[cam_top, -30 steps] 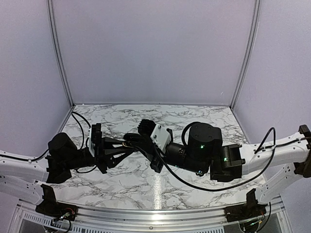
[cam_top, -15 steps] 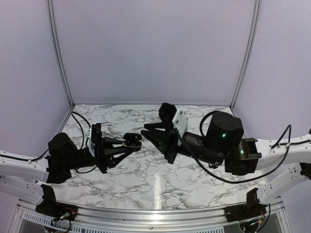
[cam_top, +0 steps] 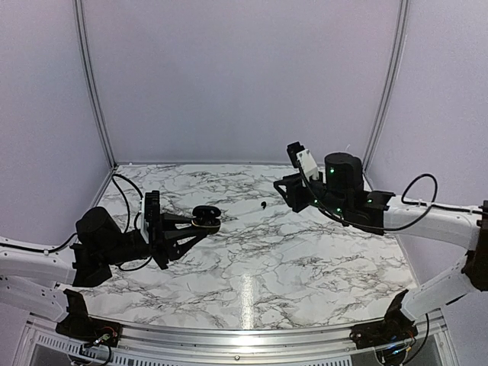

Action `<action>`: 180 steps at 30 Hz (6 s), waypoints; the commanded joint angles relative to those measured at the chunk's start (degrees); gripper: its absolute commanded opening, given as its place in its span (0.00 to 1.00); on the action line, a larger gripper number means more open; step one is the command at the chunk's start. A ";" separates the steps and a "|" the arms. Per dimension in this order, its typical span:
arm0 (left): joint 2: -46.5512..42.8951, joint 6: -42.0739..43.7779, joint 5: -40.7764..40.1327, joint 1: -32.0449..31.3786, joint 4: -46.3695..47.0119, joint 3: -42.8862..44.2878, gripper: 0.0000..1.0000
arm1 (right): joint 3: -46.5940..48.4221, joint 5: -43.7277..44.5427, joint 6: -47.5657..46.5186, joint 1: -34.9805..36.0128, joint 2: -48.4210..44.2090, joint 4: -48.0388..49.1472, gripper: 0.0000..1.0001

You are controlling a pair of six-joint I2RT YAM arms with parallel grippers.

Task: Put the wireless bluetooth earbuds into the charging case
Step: Move the right earbud to the center of the board, then pick up the right earbud from the center of the board, then place the right earbud in the right side groove of the charging case.

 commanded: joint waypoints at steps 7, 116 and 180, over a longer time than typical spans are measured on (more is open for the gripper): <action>-2.14 0.31 -0.75 0.52 0.30 -0.39 0.00 | 16.07 -10.14 -1.61 -9.96 23.65 -10.51 0.34; -4.16 0.25 -0.12 0.68 0.66 -2.59 0.00 | 24.57 -16.14 -4.91 17.09 36.29 -53.91 0.33; -0.82 0.69 2.83 1.40 0.83 -2.32 0.00 | 23.57 1.86 -17.36 20.30 -4.67 -39.47 0.05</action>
